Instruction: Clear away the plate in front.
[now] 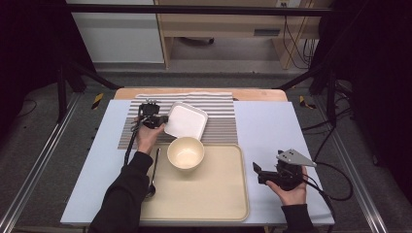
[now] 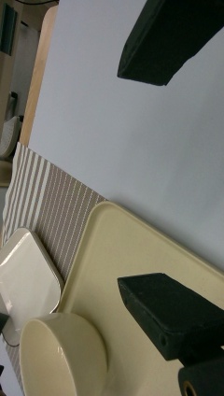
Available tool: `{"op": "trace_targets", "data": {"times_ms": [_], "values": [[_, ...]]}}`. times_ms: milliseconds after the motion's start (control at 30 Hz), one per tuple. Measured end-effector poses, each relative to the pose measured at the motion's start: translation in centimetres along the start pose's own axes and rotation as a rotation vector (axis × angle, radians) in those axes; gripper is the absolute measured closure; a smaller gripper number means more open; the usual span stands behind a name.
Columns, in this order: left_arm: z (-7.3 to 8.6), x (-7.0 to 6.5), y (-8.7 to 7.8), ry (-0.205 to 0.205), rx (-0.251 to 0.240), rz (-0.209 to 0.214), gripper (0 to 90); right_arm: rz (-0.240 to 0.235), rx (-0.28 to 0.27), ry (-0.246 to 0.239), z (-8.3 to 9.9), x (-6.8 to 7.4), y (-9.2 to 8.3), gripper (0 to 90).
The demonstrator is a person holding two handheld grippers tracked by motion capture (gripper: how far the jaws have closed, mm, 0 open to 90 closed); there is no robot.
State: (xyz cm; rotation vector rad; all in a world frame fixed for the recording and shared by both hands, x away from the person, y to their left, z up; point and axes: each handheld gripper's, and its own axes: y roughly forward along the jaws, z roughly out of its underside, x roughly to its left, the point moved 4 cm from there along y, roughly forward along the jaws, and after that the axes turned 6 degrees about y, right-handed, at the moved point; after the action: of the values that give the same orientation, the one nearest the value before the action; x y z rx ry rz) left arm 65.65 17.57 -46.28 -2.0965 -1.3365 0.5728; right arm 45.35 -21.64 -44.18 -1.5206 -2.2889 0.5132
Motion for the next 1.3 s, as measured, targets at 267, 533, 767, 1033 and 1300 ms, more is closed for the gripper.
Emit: {"op": "trace_targets", "data": {"times_ms": [267, 533, 767, 1033, 1300], "values": [[-0.7, 0.7, -1.5, 0.015, -0.056, -0.037, 88.7, 0.004, -0.005, -0.011, 0.0, -0.1, 0.0, 2.7], [-1.8, 1.2, -3.8, -0.001, -0.135, -0.045, 88.7, 0.003, -0.008, -0.010, -0.1, -0.1, 0.0, 2.6], [-2.3, 1.1, -5.1, -0.002, -0.183, -0.042, 88.8, 0.003, -0.010, -0.006, -0.1, -0.1, -0.1, 2.6], [-3.6, 0.0, -7.7, 0.036, -0.250, -0.010, 88.8, 0.003, -0.015, -0.002, -0.2, -0.1, -0.3, 2.6], [-4.6, -1.5, -10.4, 0.061, -0.311, 0.023, 88.8, 0.002, -0.020, -0.002, -0.2, -0.1, -0.4, 2.6]]}}
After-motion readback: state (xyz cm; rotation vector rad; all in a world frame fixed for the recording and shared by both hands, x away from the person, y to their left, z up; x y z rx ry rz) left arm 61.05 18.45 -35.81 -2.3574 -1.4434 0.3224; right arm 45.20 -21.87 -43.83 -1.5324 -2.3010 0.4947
